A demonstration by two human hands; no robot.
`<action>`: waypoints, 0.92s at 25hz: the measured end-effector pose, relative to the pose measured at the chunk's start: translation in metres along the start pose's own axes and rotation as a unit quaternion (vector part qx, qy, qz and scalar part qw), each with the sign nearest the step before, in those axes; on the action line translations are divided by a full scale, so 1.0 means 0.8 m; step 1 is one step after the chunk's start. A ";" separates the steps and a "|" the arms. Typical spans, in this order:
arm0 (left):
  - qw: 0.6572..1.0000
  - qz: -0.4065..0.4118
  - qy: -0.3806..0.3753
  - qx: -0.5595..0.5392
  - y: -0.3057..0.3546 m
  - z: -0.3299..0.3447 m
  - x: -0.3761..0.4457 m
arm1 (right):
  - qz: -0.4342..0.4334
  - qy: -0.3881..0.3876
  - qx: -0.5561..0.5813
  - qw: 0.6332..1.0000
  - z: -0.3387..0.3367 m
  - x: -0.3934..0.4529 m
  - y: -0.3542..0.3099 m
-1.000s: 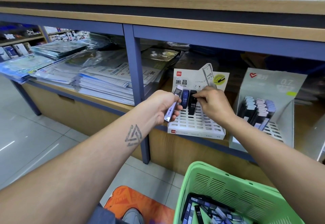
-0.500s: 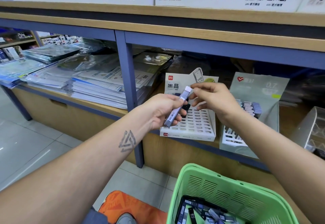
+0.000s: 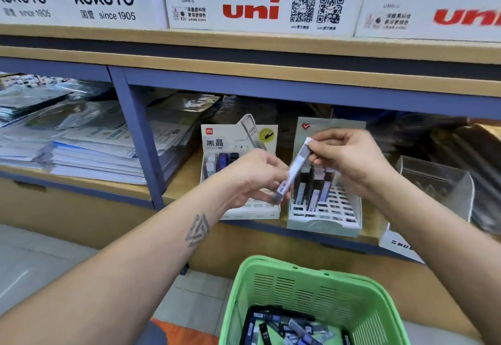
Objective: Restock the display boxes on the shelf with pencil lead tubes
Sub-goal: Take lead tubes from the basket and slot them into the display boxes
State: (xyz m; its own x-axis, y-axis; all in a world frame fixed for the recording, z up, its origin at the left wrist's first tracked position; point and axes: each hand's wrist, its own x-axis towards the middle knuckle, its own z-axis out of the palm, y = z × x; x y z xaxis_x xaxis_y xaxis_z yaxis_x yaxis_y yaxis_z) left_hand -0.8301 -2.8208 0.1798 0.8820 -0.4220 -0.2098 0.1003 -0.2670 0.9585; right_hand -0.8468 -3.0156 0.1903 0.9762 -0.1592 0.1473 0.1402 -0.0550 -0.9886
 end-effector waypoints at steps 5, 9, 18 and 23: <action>0.996 0.001 -0.027 0.081 -0.002 0.041 0.015 | -0.011 -0.017 -0.014 1.000 -0.050 -0.015 0.009; 0.995 0.013 -0.038 0.086 0.003 0.065 0.018 | -0.032 -0.027 -0.043 0.998 -0.074 -0.025 0.017; 0.960 0.106 0.057 0.252 0.020 0.058 0.028 | -0.106 0.038 -0.194 0.974 -0.092 -0.028 0.021; 0.874 0.259 0.173 0.373 0.014 0.051 0.048 | -0.151 0.044 -0.241 0.958 -0.086 -0.031 0.030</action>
State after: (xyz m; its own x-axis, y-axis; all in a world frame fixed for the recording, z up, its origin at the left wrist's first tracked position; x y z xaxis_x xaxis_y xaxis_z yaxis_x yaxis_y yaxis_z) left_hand -0.8144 -2.8752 0.1745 0.8194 -0.4014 0.4093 -0.5682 -0.6632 0.4872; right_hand -0.8788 -3.0812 0.1651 0.8823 -0.1463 0.4473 0.3004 -0.5566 -0.7746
